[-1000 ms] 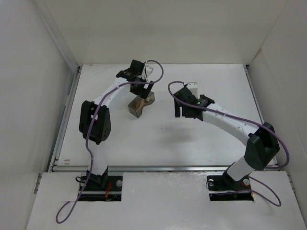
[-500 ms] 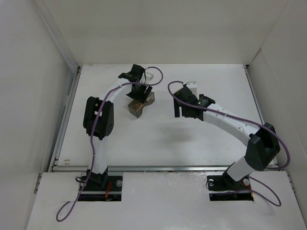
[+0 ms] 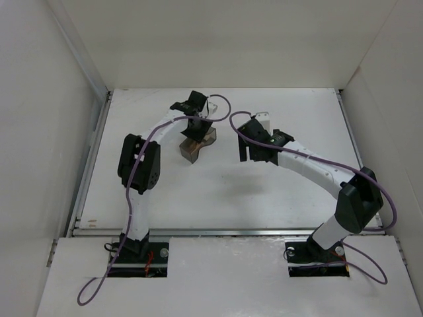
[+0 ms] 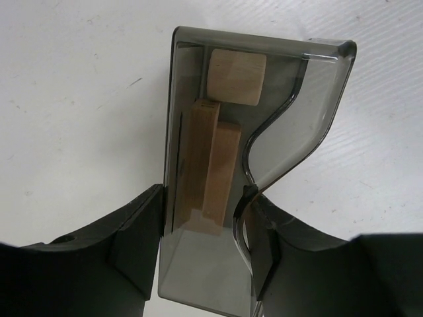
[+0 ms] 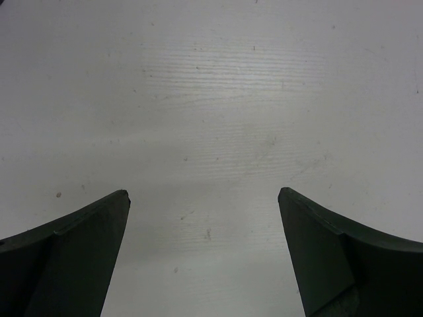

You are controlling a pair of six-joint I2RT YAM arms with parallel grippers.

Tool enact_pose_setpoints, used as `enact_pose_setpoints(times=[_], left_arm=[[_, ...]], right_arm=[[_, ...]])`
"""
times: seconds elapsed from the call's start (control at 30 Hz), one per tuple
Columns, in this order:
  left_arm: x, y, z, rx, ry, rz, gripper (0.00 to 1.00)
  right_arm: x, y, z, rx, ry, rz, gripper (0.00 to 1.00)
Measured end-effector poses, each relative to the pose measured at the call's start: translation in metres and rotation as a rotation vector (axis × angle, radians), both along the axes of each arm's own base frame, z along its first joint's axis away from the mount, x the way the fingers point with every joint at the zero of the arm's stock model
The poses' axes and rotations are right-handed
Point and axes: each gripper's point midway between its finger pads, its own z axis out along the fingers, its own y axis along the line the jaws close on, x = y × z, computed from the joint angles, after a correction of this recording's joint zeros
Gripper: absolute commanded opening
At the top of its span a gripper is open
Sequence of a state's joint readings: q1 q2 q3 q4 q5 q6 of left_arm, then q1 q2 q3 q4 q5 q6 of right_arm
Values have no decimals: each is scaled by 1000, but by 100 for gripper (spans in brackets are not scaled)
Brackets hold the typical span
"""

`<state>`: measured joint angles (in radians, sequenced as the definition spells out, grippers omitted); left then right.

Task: Build the wood block tower

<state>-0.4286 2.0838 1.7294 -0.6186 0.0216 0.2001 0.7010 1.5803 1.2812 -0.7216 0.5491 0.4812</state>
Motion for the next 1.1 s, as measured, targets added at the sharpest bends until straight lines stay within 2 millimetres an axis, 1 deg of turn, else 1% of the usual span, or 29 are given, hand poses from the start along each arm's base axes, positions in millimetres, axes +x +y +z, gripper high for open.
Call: enact_pose_setpoints(times=[0.1, 0.2, 0.33, 0.43, 0.57, 0.73, 0.87, 0.93, 1.0, 1.1], left_arm=[[-4, -9, 2, 49, -29, -16, 0], [-4, -15, 8, 135, -104, -20, 0], [-9, -20, 9, 273, -207, -23, 0], [-12, -26, 12, 336, -268, -22, 0], [-12, -24, 15, 389, -311, 2, 0], [-12, -19, 18, 423, -336, 29, 0], [-11, -17, 19, 418, -333, 43, 0], [-11, -17, 16, 381, -307, 50, 0], [-7, -15, 13, 301, -257, 61, 0], [5, 0, 9, 123, -161, 110, 0]], right_arm=[[0, -1, 0, -4, -3, -5, 100], [1, -5, 1, -16, -11, -24, 100], [0, -14, 2, -41, -24, -69, 100], [-2, -20, 3, -60, -28, -101, 100], [-4, -27, 2, -76, -28, -133, 100], [-5, -28, 2, -71, -32, -155, 100], [-6, -28, 2, -63, -31, -160, 100], [-6, -25, 1, -52, -26, -156, 100], [-5, -20, 0, -30, -20, -141, 100], [-4, -8, -2, 21, -8, -105, 100]])
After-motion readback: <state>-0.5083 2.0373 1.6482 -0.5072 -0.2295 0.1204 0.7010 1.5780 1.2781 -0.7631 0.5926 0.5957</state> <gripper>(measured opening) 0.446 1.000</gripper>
